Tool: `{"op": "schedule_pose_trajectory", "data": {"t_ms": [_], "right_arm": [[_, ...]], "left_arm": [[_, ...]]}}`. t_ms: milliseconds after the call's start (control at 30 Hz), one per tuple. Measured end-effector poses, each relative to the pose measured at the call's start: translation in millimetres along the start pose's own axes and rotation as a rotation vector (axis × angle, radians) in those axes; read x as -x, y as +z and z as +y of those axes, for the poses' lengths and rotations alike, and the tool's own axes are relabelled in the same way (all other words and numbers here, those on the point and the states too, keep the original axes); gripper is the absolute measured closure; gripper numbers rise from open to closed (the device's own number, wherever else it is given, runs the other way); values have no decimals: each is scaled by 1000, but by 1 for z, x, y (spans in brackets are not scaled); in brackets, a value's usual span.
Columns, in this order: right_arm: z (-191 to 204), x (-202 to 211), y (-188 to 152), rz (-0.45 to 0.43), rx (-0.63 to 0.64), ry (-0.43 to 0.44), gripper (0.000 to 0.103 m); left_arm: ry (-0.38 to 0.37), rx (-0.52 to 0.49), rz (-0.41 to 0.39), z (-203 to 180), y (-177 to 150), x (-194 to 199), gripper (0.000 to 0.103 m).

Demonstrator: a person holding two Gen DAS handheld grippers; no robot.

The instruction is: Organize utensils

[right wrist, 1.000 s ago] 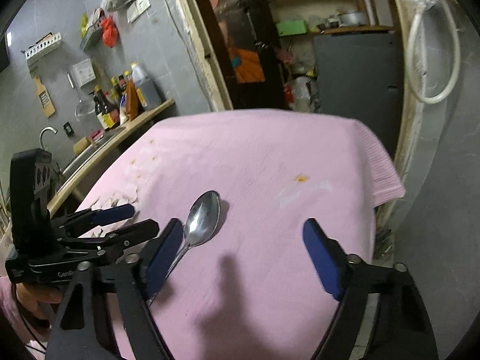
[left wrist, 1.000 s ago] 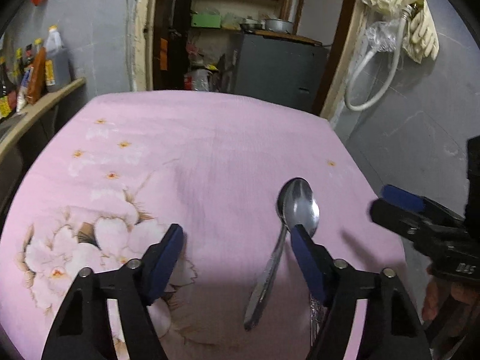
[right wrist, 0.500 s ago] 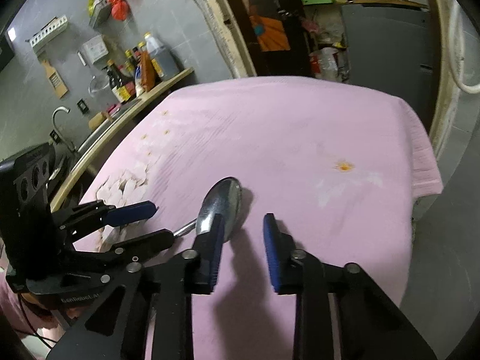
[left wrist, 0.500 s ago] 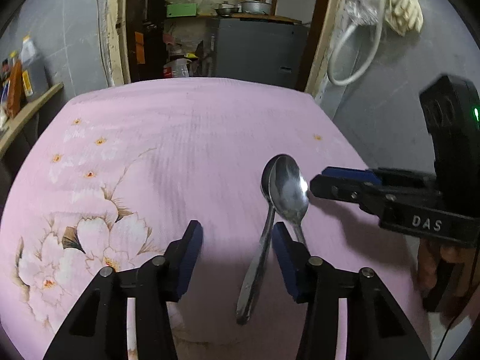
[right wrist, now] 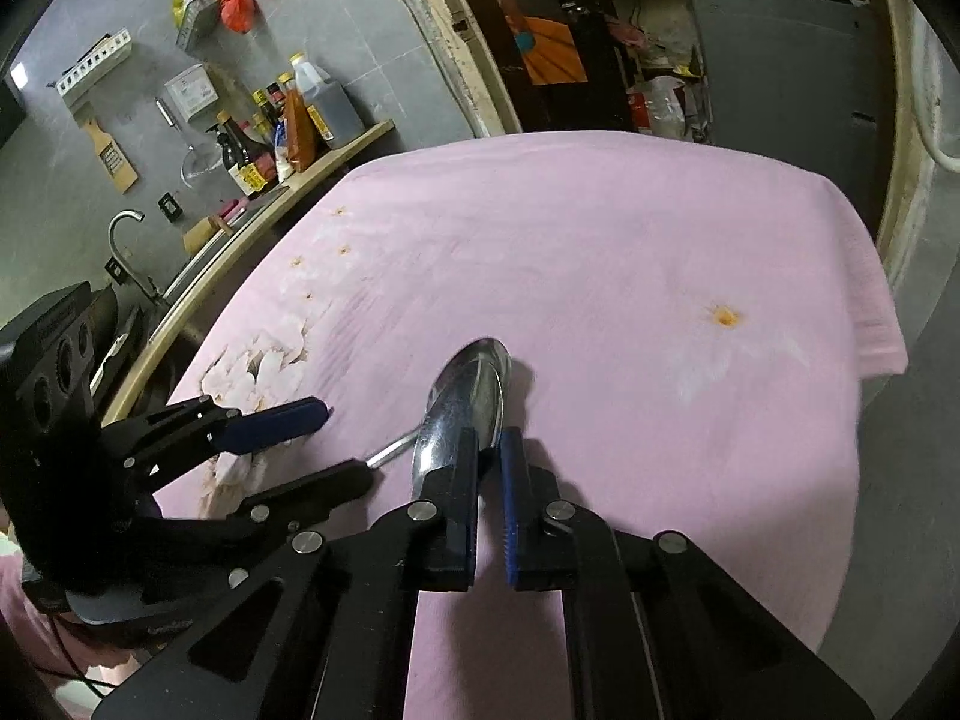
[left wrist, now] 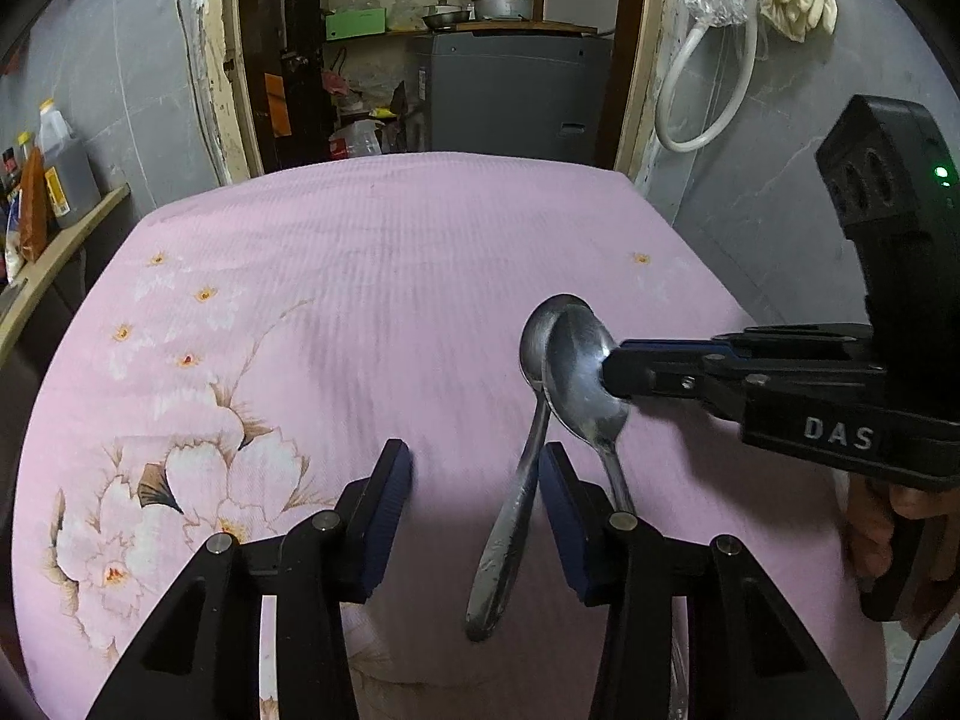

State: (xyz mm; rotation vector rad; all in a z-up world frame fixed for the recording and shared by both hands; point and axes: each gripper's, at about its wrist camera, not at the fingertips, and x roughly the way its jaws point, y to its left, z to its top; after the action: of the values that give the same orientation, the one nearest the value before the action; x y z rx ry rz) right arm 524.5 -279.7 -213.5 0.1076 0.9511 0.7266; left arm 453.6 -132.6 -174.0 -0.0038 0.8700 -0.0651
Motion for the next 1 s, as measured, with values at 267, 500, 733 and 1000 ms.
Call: {"op": "schedule_pose_trajectory", "data": {"t_ms": [267,500,733,1000], "right_arm": [[-21,27,-13,-33,-56,-56,98],[-32,31,-14,-53,-91,-63,98],[-33,30,-17,-59,-106,-57,98],[-37,26,-19,-51,-130,-50,98]], "left_arm": [[10,-62,13,-13,11,-10,69],[-108,83,15,5,40,-29,70],[-205,129,31,14,59,-48,70],[-230,-17,77,-7,62,-51,72]]}}
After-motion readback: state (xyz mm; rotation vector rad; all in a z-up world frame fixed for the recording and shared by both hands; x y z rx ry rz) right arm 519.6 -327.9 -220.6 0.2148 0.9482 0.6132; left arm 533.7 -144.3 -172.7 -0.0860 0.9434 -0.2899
